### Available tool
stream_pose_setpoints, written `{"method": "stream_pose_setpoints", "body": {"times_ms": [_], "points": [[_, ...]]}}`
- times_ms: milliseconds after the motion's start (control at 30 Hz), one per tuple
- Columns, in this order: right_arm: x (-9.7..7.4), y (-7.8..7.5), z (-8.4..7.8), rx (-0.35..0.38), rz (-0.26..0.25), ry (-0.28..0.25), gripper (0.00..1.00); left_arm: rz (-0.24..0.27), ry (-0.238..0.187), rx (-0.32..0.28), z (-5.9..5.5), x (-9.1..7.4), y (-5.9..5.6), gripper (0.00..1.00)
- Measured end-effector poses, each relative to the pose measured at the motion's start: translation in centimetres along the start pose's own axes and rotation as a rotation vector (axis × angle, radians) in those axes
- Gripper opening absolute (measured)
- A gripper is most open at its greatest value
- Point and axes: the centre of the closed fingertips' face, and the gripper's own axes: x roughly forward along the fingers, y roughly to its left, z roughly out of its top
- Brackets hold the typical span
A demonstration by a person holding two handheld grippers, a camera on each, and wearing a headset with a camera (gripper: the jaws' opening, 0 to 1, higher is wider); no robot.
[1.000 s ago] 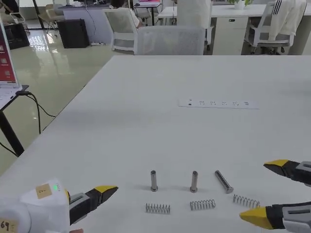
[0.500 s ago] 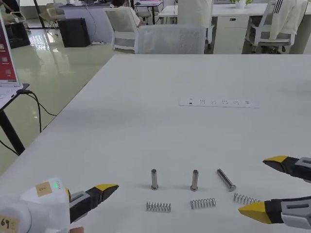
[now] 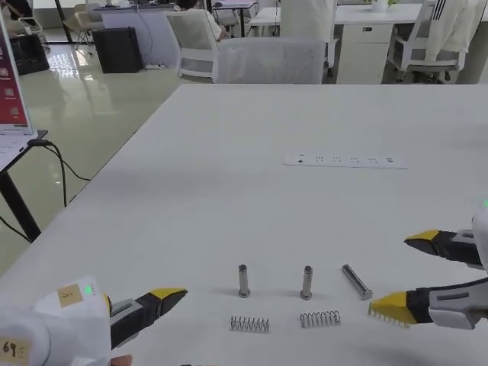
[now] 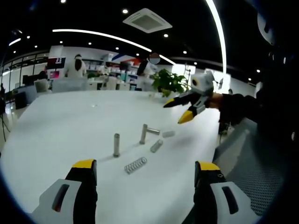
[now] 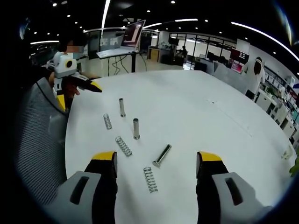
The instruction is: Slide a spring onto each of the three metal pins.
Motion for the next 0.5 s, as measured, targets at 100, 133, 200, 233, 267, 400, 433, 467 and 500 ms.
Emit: {"method": "stream_pose_setpoints", "body": {"times_ms": [100, 133, 200, 233, 267, 400, 433, 467, 500], "points": [[0.5, -0.3, 0.0, -0.003, 0.0, 0.024, 0.65, 0.001, 0.0, 0.0, 0.0, 0.0, 0.1, 0.83], [0.7, -0.4, -0.1, -0.007, 0.001, 0.035, 0.63, 0.001, -0.001, 0.0, 0.0, -0.1, 0.1, 0.82], [0.9, -0.6, -0.2, -0.015, -0.001, 0.061, 0.6, 0.001, 0.0, -0.001, 0.0, 0.0, 0.0, 0.82], [1.1, -0.7, -0.2, -0.017, -0.003, 0.069, 0.59, 0.0, 0.001, 0.0, 0.0, 0.0, 0.0, 0.82], [1.2, -0.8, -0.1, -0.017, -0.002, 0.074, 0.58, 0.0, 0.001, 0.0, 0.0, 0.0, 0.0, 0.82], [1.8, -0.9, 0.1, -0.008, 0.003, 0.095, 0.52, 0.001, -0.001, -0.002, 0.0, 0.0, 0.0, 0.82], [1.9, -0.9, 0.2, -0.004, 0.003, 0.101, 0.51, 0.001, -0.001, -0.003, 0.0, 0.0, 0.0, 0.82], [2.1, -0.9, 0.2, -0.004, 0.005, 0.11, 0.5, 0.0, -0.001, -0.002, 0.0, 0.0, 0.0, 0.82], [2.3, -0.9, 0.2, -0.006, 0.006, 0.115, 0.48, 0.0, 0.0, -0.002, 0.0, 0.0, 0.0, 0.82]]}}
